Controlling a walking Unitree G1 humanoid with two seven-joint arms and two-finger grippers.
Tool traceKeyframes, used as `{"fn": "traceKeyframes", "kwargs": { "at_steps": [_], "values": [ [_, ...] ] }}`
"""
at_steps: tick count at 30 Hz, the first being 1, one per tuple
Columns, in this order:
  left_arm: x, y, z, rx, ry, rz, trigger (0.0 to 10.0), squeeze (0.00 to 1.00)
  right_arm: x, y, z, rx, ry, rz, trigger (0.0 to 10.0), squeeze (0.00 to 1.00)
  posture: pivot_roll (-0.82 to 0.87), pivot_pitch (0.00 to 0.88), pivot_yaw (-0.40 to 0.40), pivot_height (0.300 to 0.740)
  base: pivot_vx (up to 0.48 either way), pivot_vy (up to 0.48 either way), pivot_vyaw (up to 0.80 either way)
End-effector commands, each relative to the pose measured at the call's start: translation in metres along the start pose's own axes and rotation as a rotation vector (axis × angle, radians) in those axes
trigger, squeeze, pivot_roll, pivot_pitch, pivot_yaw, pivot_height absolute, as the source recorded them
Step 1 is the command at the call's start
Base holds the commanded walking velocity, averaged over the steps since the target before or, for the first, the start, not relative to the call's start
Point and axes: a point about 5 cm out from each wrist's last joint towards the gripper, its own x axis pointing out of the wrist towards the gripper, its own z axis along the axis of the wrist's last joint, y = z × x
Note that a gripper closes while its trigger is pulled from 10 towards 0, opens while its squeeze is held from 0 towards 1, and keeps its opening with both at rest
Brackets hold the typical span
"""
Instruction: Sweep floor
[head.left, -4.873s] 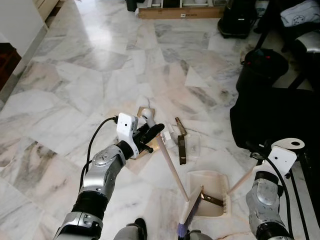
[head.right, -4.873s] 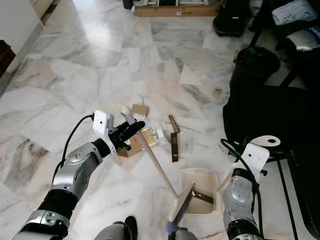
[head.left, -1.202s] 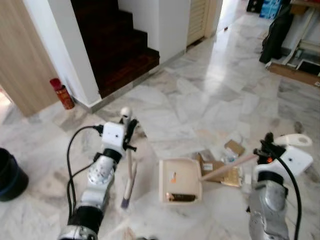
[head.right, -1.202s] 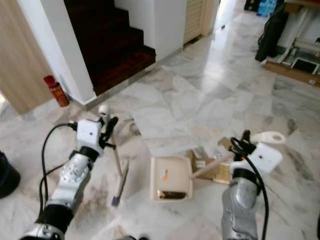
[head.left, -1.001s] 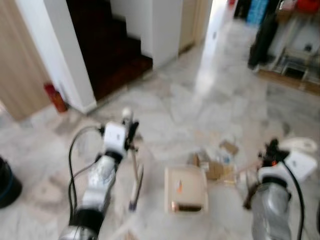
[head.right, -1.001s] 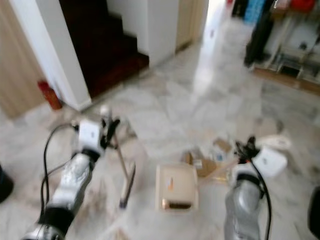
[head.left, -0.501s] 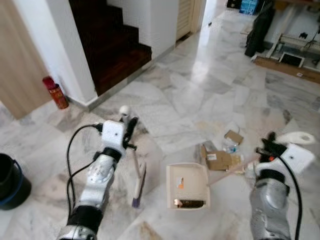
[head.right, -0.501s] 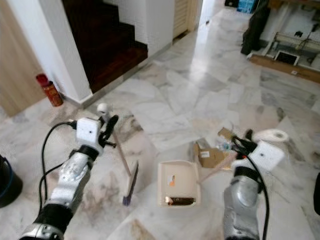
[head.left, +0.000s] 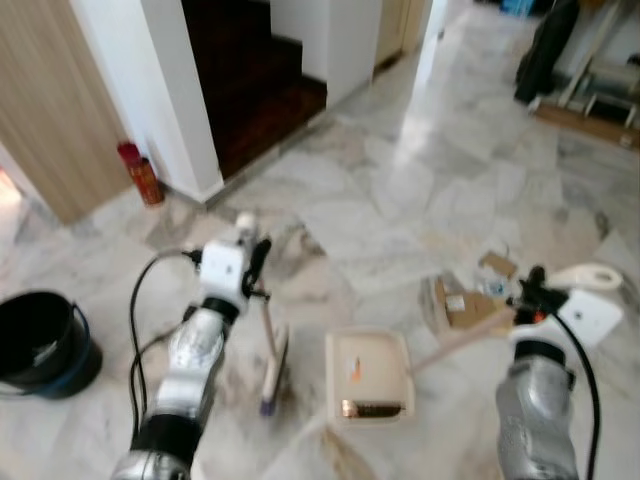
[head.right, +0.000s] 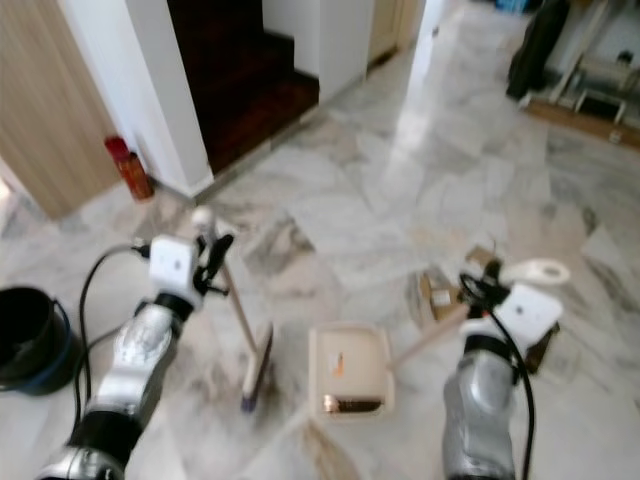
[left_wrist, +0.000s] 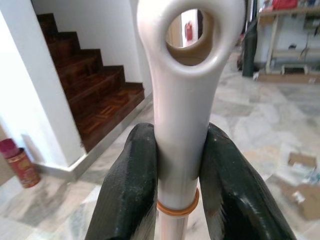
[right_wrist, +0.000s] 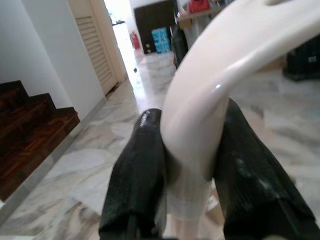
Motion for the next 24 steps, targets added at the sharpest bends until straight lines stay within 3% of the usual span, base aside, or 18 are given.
{"fn": "traceKeyframes", "kwargs": {
  "at_steps": [1,24],
  "values": [
    [0.0046,-0.0029,0.0107,0.011,-0.047,-0.013,10.0,0.00,0.0023,-0.0018,0.0086,0.019,-0.038,-0.007,10.0,0.00,0.08,0.096,0.020,0.740,0.000,0.341,0.00],
    [0.0038,-0.0044,0.0109,0.001,-0.045,-0.024,10.0,0.00,0.0051,-0.0099,0.0118,-0.005,-0.050,-0.041,10.0,0.00,0.09,0.104,0.022,0.740,0.000,0.294,0.00]
  ]
}}
